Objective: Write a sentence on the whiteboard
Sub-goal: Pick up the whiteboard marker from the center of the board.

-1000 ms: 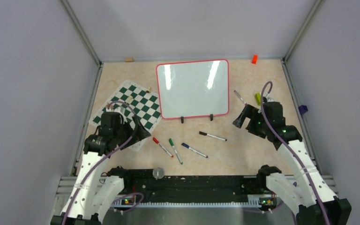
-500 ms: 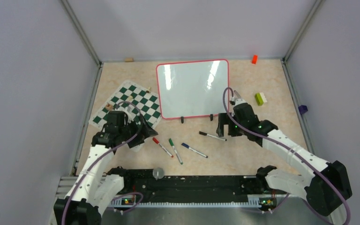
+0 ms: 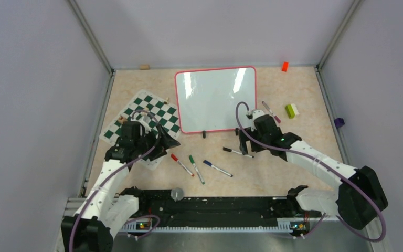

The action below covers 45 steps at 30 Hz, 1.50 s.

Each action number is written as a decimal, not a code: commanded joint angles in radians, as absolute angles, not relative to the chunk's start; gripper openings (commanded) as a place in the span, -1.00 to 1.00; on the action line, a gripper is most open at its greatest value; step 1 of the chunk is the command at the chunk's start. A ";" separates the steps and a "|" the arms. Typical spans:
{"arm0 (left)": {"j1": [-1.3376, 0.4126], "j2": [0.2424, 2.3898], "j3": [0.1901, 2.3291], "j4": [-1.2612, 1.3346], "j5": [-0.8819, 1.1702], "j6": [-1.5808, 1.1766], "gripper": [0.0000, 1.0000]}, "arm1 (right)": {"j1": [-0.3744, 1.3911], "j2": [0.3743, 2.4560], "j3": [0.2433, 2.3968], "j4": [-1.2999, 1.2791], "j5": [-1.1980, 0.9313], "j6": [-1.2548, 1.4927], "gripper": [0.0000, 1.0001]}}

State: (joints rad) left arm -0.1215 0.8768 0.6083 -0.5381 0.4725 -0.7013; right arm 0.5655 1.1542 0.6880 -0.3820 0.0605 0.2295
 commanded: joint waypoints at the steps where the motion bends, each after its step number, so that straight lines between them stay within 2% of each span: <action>1: -0.128 0.845 0.571 -0.469 0.523 -0.741 0.81 | 0.649 1.196 0.729 -0.327 0.074 0.206 0.81; 5: -0.137 0.824 0.532 -0.476 0.518 -0.767 0.77 | 0.722 1.224 0.716 -0.303 0.107 0.215 0.82; 14: -0.153 0.765 0.486 -0.437 0.514 -0.819 0.75 | 0.730 1.304 0.678 -0.262 0.186 0.238 0.68; 23: -0.161 0.813 0.483 -0.371 0.582 -0.834 0.71 | 0.730 1.463 0.741 -0.254 0.141 0.239 0.53; 29: -0.165 0.865 0.509 -0.335 0.598 -0.824 0.62 | 0.757 1.542 0.768 -0.284 0.120 0.285 0.22; 32: -0.169 0.899 0.529 -0.319 0.621 -0.823 0.59 | 0.769 1.559 0.769 -0.297 0.124 0.309 -0.25; 33: -0.170 0.911 0.541 -0.322 0.628 -0.818 0.58 | 0.774 1.553 0.767 -0.298 0.122 0.312 -0.47; 37: -0.172 0.956 0.603 -0.337 0.655 -0.808 0.58 | 0.784 1.489 0.766 -0.308 0.096 0.306 -1.00; 45: -0.214 1.040 0.702 -0.259 0.732 -0.857 0.58 | 0.784 1.351 0.857 -0.363 -0.038 0.307 -1.00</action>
